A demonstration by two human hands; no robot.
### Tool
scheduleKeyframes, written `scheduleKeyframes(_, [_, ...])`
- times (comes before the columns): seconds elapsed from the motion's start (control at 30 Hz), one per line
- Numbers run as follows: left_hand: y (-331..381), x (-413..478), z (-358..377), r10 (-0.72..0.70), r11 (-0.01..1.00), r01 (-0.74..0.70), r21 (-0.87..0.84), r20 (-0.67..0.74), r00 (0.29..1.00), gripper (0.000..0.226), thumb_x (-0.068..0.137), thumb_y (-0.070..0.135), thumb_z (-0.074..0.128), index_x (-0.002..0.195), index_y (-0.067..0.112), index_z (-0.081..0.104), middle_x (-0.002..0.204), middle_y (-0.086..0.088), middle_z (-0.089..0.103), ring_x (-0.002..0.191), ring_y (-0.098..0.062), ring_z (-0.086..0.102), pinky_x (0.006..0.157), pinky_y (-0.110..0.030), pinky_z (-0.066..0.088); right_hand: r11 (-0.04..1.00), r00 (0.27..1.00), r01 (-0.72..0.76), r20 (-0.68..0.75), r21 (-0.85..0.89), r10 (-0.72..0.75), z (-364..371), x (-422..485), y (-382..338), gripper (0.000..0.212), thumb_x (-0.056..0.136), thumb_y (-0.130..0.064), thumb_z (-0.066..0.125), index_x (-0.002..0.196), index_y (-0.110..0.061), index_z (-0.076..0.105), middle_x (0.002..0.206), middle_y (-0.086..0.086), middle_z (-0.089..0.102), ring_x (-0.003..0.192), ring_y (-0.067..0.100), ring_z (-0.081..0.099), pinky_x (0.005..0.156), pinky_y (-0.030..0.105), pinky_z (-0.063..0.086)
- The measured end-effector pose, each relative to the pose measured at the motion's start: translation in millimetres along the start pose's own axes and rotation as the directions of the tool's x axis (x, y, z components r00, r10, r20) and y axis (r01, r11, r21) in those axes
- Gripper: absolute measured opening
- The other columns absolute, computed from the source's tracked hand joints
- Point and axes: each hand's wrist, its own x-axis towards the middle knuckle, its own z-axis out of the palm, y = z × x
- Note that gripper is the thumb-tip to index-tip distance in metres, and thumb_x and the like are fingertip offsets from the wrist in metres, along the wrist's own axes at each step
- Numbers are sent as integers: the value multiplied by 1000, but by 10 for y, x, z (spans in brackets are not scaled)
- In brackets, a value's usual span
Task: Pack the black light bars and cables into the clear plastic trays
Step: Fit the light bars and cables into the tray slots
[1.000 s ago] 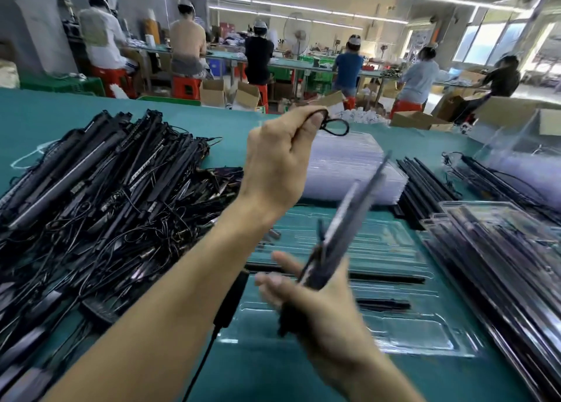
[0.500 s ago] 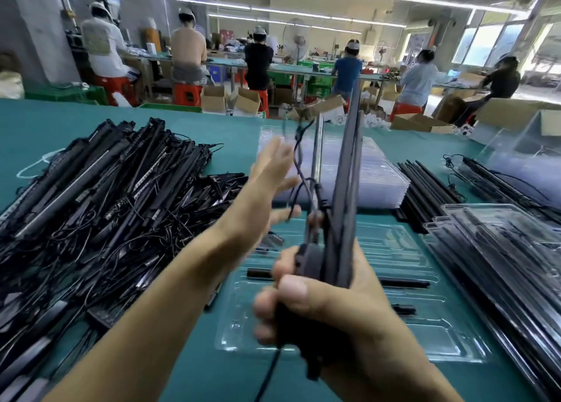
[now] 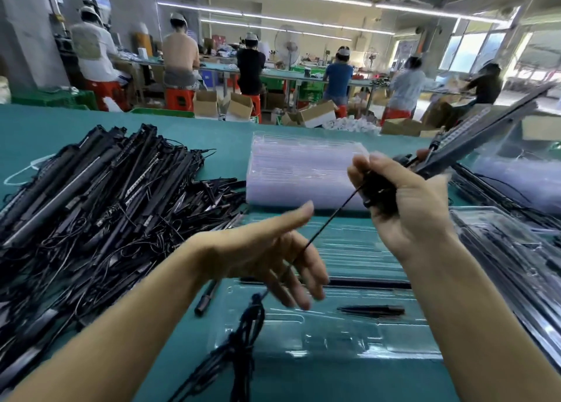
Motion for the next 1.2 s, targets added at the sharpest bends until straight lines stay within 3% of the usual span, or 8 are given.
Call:
scheduleKeyframes(0.17, [-104, -160, 71, 25, 998, -38, 57, 210, 977, 37, 94, 41, 63, 109, 7, 65, 95, -6, 74, 86, -19, 71, 82, -32, 54, 996, 996, 55, -73, -63, -60, -265, 178, -12, 70, 80, 15, 67, 135, -5, 28, 98, 24, 58, 73, 29, 71, 69, 40, 59])
scheduleKeyframes(0.33, [-212, -146, 129, 136, 962, -72, 263, -232, 963, 28, 100, 30, 53, 85, 11, 66, 77, -2, 69, 73, -15, 67, 70, -24, 53, 990, 982, 106, -149, -95, -120, -391, 299, -81, 62, 82, 12, 67, 127, -9, 31, 99, 23, 57, 74, 28, 70, 71, 39, 59])
scheduleKeyframes(0.53, [-108, 6, 40, 363, 931, -258, 257, -698, 618, 43, 101, 34, 43, 66, 10, 48, 50, 1, 48, 44, -13, 52, 47, -23, 48, 972, 994, -70, -103, -226, 47, -306, 18, 75, 63, 85, 4, 68, 123, -21, 26, 92, 16, 74, 84, 36, 73, 72, 41, 60])
scheduleKeyframes(0.63, [46, 82, -36, 364, 924, -288, 251, -806, 467, 49, 105, 34, 41, 60, 14, 44, 51, 5, 45, 50, -13, 47, 59, -28, 45, 963, 990, -139, -9, -232, 141, -240, -347, 376, 61, 79, 5, 71, 113, -29, 34, 115, 22, 62, 98, 43, 69, 81, 49, 59])
scheduleKeyframes(0.8, [209, 159, 3, 343, 930, -305, 204, -775, 530, 44, 96, 53, 42, 81, 14, 53, 56, 17, 55, 56, -7, 51, 63, -23, 44, 939, 919, -173, 293, -298, 263, -57, -695, 820, 63, 76, -5, 78, 114, -39, 41, 116, 5, 71, 105, 24, 69, 69, 25, 56])
scheduleKeyframes(0.93, [149, 167, -37, 351, 921, -338, 192, -786, 509, 41, 102, 43, 36, 76, 14, 48, 82, 2, 51, 46, 0, 52, 49, -13, 45, 936, 895, -201, 335, -288, 295, 2, -693, 999, 64, 73, 0, 75, 113, -36, 40, 115, 1, 70, 98, 22, 70, 71, 34, 56])
scheduleKeyframes(1.1, [-42, 243, -4, 370, 926, -158, 344, -734, 569, 41, 106, 41, 29, 81, 25, 58, 101, -3, 54, 63, 12, 51, 62, -5, 42, 907, 950, -142, 203, -397, 237, 0, -734, 1271, 68, 61, 6, 70, 104, -40, 45, 91, 9, 63, 75, 19, 64, 59, 38, 54])
scheduleKeyframes(1.2, [-72, 220, -21, 256, 963, -114, 244, -692, 675, 35, 102, 46, 36, 122, 29, 60, 130, 0, 52, 99, 5, 56, 84, -13, 46, 909, 971, -141, 125, -391, 204, -59, -706, 1283, 61, 71, 10, 67, 101, -40, 49, 91, 9, 62, 76, 19, 64, 63, 42, 58])
